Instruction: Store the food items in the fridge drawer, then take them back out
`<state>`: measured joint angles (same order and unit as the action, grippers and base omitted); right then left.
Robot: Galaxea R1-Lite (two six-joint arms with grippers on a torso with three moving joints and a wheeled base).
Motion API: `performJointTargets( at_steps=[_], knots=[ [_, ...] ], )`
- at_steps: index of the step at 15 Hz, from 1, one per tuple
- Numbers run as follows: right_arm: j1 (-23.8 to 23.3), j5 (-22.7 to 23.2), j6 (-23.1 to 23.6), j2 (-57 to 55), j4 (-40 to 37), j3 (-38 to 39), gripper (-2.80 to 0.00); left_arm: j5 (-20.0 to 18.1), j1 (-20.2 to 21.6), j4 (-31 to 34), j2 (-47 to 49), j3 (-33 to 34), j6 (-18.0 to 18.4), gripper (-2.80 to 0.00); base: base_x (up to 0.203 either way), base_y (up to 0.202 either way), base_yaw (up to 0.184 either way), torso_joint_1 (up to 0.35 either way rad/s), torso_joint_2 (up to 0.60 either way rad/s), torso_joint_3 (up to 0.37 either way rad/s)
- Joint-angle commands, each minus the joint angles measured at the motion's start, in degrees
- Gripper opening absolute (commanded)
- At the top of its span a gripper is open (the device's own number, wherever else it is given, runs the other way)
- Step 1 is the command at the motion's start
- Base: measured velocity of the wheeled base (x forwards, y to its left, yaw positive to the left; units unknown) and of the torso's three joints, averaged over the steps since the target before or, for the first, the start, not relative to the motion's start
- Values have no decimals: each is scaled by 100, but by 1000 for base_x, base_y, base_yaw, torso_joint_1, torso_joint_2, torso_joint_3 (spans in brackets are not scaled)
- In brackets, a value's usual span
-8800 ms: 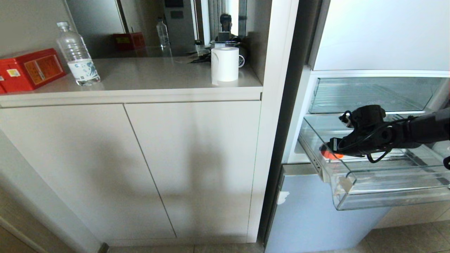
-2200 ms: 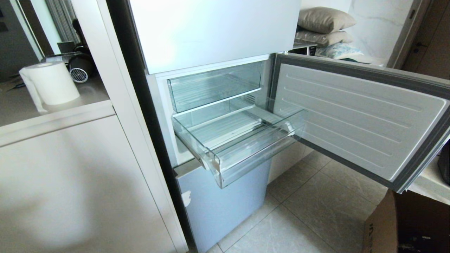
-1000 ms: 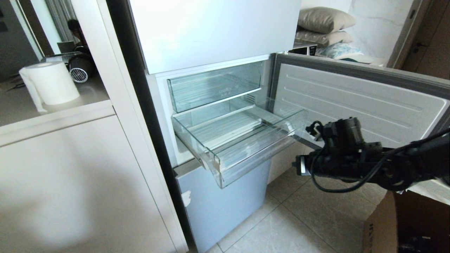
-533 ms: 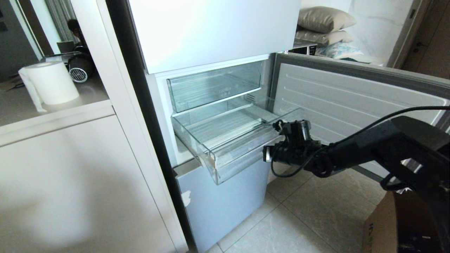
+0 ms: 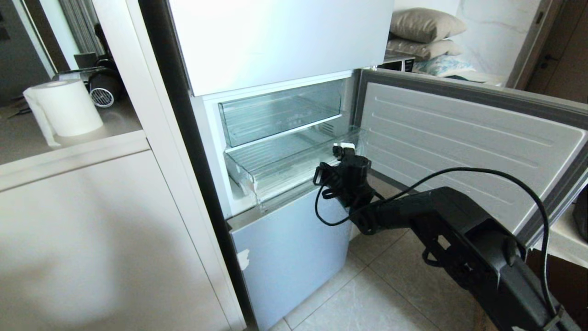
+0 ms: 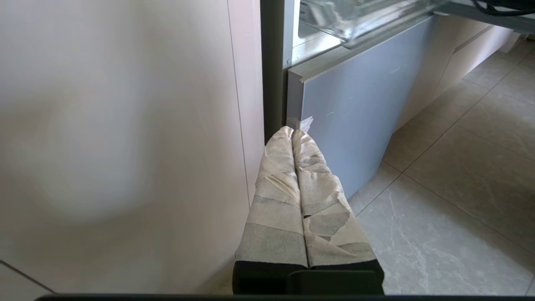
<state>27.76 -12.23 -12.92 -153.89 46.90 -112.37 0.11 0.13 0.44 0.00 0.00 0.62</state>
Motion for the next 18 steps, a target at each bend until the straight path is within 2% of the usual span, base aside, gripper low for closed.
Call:
performJointTargets(
  at_steps=[1,5,8,12,13,14,15,16,18],
  knots=[
    [138,-235,13,91,611,615,-280,-2,4,0,9,0,-1,-280,0,0,0,0,0,0],
    [322,-246,17,1578,1510,3772,-280,5,4,0,9,0,-1,-280,0,0,0,0,0,0],
    [474,-9,98,3588,1911,5974,-280,7,4,0,9,0,-1,-280,0,0,0,0,0,0],
    [505,109,517,6138,2061,8773,-280,-2,4,0,9,0,-1,-280,0,0,0,0,0,0],
    [393,8,600,6701,2074,9215,-280,-1,4,1,9,-1,10,-280,0,0,0,0,0,0],
    [206,-196,709,7239,2071,9636,-280,-16,4,9,9,-3,219,-280,0,0,0,0,0,0],
    [7,-518,856,7790,2063,10062,-280,-83,4,24,9,-1,621,-280,0,0,0,0,0,0],
    [-137,-907,1009,8310,2028,10435,-280,-145,4,31,9,0,746,-280,0,0,0,0,0,0],
    [-437,-1683,1314,9306,1662,10950,-280,-52,4,27,9,0,302,-280,0,0,0,0,0,0]
  ],
)
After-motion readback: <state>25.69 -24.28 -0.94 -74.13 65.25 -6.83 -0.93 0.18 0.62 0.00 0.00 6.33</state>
